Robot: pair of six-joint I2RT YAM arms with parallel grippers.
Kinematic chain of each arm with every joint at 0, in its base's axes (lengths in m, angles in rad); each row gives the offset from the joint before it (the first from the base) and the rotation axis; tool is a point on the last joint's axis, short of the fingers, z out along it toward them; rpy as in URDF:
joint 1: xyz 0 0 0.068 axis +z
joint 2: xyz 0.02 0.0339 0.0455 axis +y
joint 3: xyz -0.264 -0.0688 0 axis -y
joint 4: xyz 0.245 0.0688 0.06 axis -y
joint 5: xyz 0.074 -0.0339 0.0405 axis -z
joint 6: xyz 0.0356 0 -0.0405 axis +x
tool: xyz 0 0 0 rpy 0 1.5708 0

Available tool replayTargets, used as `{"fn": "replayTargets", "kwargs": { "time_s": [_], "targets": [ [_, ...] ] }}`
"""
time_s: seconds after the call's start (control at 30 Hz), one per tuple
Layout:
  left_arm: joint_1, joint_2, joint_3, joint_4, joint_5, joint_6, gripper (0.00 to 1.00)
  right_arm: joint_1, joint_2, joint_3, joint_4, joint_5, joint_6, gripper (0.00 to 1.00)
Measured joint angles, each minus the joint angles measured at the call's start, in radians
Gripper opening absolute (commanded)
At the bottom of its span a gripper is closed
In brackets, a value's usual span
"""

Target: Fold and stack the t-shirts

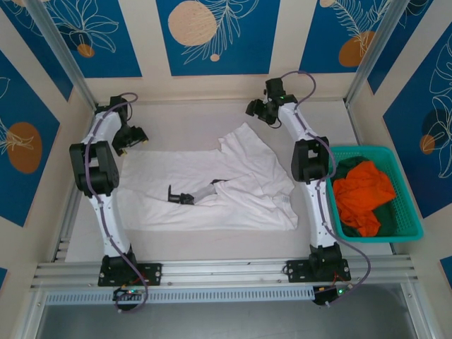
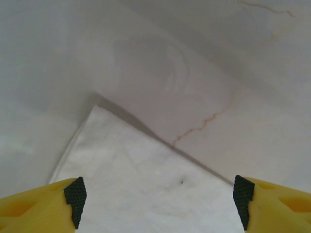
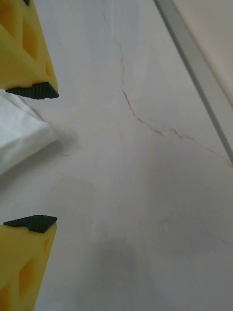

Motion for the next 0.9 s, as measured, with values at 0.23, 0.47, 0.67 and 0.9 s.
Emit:
{"fn": "replayTargets", "kwargs": {
  "time_s": [0.23,0.47,0.67,0.9],
  "targets": [
    [0.038,0.066,0.079,-0.036,-0.011,0.029,0.73,0.027,0.065,0.058,-0.039,-0.028,-0.059,0.58],
    [0.063,0.100,0.099,-0.066,-0.005,0.071,0.65,0.030,0.077,0.062,-0.040,-0.076,-0.067,0.44],
    [0.063,0.129,0.101,-0.079,0.008,0.093,0.61,0.030,0.084,0.062,-0.042,-0.091,-0.052,0.14],
    [0.063,0.130,0.109,-0.089,0.013,0.116,0.61,0.024,0.084,0.066,-0.040,-0.090,-0.042,0.03]
  ]
}}
